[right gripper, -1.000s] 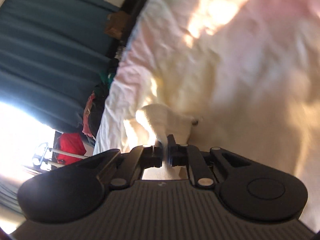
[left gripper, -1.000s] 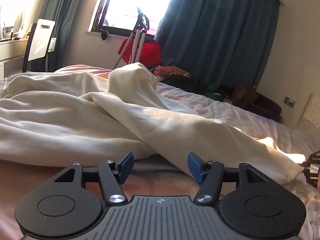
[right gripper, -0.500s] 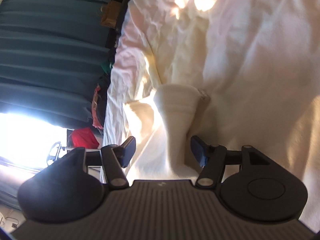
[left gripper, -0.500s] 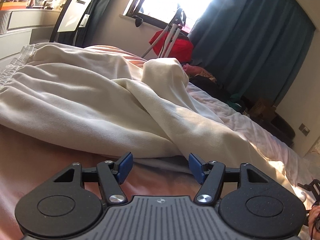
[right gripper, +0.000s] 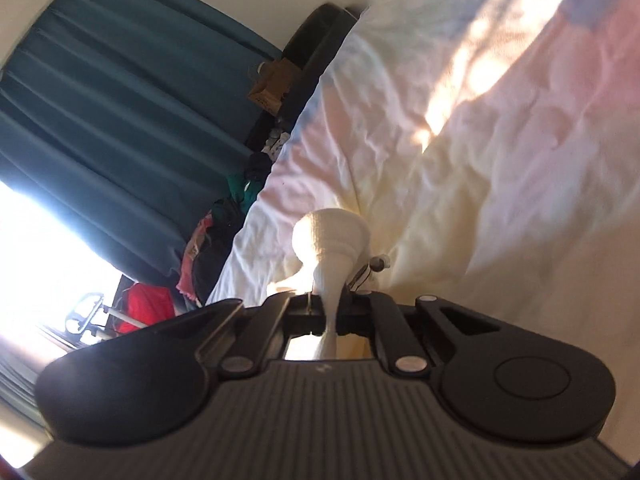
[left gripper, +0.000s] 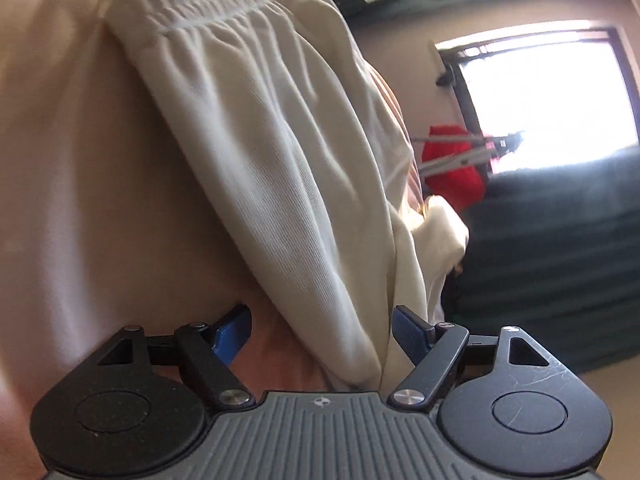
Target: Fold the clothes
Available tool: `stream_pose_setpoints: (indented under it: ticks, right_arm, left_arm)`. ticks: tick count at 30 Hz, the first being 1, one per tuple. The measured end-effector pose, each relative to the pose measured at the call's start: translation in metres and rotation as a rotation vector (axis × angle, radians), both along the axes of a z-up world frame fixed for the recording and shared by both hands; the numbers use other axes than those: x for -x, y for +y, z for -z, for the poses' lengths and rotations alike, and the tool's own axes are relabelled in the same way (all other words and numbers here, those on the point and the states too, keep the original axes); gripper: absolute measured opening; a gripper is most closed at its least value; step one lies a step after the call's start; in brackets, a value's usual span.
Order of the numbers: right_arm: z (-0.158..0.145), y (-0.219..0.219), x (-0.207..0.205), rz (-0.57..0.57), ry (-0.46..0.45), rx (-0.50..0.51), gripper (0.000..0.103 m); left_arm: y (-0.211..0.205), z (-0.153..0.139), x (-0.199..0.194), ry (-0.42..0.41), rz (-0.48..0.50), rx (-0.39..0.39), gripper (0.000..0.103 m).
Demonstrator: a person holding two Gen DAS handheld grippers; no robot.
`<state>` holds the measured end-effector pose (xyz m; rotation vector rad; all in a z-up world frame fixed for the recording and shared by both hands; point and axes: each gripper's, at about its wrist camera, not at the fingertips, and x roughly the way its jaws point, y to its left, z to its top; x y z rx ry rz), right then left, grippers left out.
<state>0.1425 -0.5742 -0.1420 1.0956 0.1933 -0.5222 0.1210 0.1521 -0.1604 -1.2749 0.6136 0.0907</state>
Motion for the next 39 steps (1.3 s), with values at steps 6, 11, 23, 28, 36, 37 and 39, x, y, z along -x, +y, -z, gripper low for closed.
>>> stream_pose_setpoints:
  ticks: [6,11,23,28,36,37,39]
  right_arm:
    - [0.012,-0.005,0.001,0.015,0.036,-0.024,0.005]
    - [0.015,-0.006,0.004,0.028,0.041,-0.036,0.005]
    - [0.003,-0.009,0.051,0.176,0.136,-0.056,0.005]
    - [0.014,-0.010,0.083,0.246,0.237,-0.163,0.005]
    - [0.010,-0.008,0.099,0.161,0.320,-0.151,0.013]
    - [0.004,-0.008,0.096,0.158,0.348,-0.113,0.020]
    - [-0.007,-0.006,0.093,0.178,0.417,-0.016,0.037]
  left_arm:
    - [0.044,0.005,0.008,0.014,-0.177,0.032,0.046]
    - [0.067,-0.012,0.011,0.011,-0.203,-0.055,0.008]
    - [0.160,-0.128,0.063,0.035,-0.133,-0.143,0.007]
    - [0.148,-0.109,0.071,0.171,-0.051,-0.318,0.010]
    - [0.107,-0.105,0.085,0.240,0.022,-0.582,0.048]
    - [0.100,-0.111,0.087,0.230,0.033,-0.622,0.054]
    - [0.084,-0.124,0.090,0.209,0.054,-0.705,0.065]
